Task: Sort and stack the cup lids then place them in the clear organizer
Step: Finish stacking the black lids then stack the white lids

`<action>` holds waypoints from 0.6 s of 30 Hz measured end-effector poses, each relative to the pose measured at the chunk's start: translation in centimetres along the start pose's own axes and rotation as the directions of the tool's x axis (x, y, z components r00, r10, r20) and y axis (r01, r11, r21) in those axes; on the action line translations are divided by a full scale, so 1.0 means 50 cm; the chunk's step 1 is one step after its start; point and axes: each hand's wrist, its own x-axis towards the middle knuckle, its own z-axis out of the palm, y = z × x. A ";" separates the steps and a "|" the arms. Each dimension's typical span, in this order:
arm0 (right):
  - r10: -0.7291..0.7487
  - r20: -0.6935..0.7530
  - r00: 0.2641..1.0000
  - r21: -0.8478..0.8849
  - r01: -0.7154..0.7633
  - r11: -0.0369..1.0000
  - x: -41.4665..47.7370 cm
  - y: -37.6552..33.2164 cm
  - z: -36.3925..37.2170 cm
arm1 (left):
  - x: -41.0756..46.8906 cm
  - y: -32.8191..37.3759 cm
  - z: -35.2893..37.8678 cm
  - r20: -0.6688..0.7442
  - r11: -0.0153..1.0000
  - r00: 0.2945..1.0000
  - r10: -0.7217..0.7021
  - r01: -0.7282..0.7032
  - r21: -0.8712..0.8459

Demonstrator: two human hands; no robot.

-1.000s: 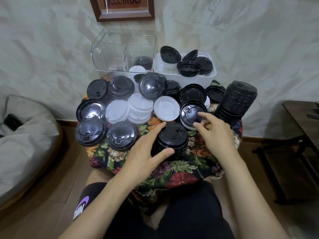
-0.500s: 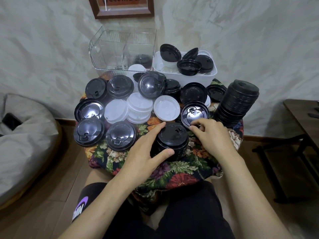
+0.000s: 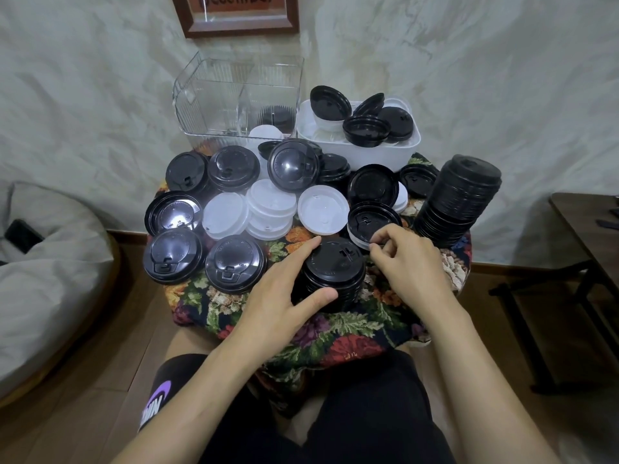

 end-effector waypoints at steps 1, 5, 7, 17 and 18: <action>-0.008 -0.016 1.000 0.006 0.009 1.000 -0.002 -0.001 0.000 | 0.000 0.001 0.000 0.001 1.000 1.000 -0.001 0.001 -0.002; -0.037 -0.054 0.998 0.020 0.038 0.999 -0.009 -0.002 0.000 | 0.000 0.001 0.000 0.003 1.000 1.000 0.003 -0.003 -0.006; -0.045 -0.051 0.998 0.025 0.046 0.999 -0.010 -0.003 0.002 | -0.001 0.002 0.000 0.001 1.000 1.000 0.002 -0.002 -0.004; 0.029 0.005 1.000 0.264 -0.030 0.964 -0.009 0.005 0.004 | 0.000 0.001 0.001 0.004 1.000 1.000 0.000 0.000 0.001; 0.037 0.026 0.999 0.310 -0.043 0.950 -0.008 0.005 0.004 | 0.000 0.000 0.001 0.003 1.000 1.000 0.000 0.000 0.001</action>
